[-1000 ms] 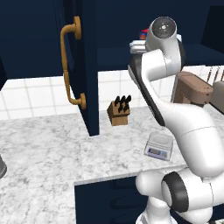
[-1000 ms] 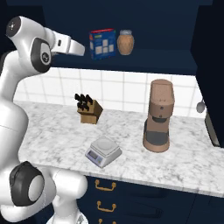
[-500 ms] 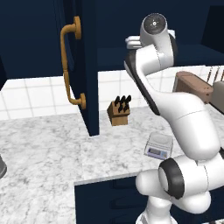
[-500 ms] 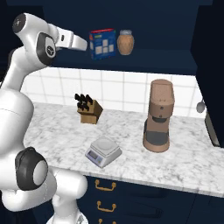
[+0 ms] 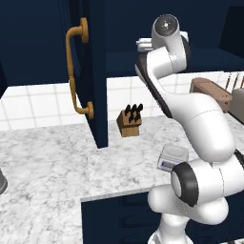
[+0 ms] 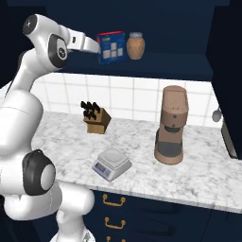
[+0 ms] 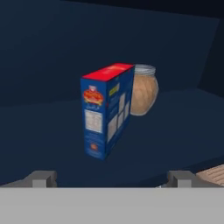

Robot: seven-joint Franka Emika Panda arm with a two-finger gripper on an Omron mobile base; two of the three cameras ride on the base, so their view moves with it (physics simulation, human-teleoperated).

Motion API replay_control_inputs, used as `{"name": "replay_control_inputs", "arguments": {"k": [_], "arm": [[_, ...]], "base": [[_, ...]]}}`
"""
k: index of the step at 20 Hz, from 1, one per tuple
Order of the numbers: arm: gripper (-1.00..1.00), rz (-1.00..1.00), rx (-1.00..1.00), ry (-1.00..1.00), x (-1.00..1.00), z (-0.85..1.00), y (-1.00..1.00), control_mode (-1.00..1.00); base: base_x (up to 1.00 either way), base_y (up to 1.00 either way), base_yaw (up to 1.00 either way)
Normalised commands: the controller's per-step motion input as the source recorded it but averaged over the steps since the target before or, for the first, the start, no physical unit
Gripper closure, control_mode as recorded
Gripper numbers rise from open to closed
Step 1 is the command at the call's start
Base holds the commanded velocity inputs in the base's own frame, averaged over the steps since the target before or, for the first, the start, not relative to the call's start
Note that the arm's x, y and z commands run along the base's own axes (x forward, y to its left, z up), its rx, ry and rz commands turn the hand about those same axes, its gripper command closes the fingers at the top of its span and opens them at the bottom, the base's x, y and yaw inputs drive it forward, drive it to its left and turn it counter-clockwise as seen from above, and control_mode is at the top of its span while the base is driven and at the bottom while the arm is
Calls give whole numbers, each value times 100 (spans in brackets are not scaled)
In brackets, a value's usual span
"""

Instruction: Pick the boxed food and place it on the digital scale for weighing, and close the cabinet.

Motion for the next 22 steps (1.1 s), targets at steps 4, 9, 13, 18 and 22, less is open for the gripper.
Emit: {"name": "replay_control_inputs", "arguments": {"k": [4, 9, 13, 18, 22], "arm": [[-100, -1, 0, 0, 22, 0, -10, -100], [-100, -1, 0, 0, 29, 0, -2, -100], [-100, -1, 0, 0, 36, 0, 0, -100], [-100, 0, 0, 0, 34, 0, -3, -100], [-100, 0, 0, 0, 32, 0, -17, -100]], "base": [[0, 0, 0], [0, 0, 0], [0, 0, 0], [0, 0, 0], [0, 0, 0]]}}
